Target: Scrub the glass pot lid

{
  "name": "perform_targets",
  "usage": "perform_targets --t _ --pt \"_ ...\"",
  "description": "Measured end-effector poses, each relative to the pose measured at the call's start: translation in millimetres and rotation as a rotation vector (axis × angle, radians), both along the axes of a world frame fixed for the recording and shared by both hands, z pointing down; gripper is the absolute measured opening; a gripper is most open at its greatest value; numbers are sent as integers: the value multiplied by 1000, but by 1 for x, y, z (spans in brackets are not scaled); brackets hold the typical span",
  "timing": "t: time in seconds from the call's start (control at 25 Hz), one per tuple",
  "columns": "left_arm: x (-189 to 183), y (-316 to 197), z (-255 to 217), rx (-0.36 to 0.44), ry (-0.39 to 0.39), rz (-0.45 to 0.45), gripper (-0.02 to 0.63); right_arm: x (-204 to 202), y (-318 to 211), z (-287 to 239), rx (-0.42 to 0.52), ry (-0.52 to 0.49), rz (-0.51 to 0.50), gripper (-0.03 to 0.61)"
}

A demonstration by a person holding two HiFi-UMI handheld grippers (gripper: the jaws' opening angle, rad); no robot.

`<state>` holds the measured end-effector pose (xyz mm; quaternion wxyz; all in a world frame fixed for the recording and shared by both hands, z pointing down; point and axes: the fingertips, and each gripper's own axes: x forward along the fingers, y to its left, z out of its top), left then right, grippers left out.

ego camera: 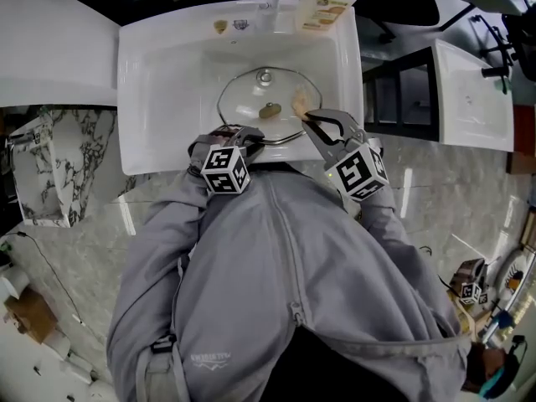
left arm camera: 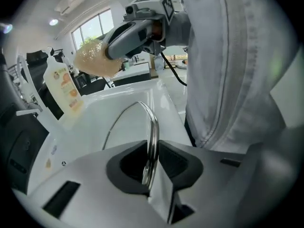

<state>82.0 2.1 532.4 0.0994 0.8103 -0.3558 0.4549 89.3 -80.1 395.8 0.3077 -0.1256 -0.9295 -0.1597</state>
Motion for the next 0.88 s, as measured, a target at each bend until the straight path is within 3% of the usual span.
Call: perform_targets --t 0.2,0.32,0.4,0.52,0.64,0.76,0.88 --pt "1 1 -2 -38 60 45 67 -12 21 3 -6 -4 -60 35" --pt "-1 2 -9 -57 159 48 67 -17 29 2 -8 -8 -75 35" --pt "-7 -1 -22 -39 231 5 67 -22 32 -1 -11 -17 -74 35" --pt "-27 -16 -61 75 376 -152 67 -31 32 -15 -30 -57 -40 35" --pt "-58 -36 -123 266 517 -343 67 -46 22 -43 -41 -138 36 35" --pt "-96 -53 -182 414 560 -533 66 -61 7 -85 -87 -269 151 35" --pt "-122 -59 -235 529 574 -659 34 -71 -9 -133 -163 -421 291 35"
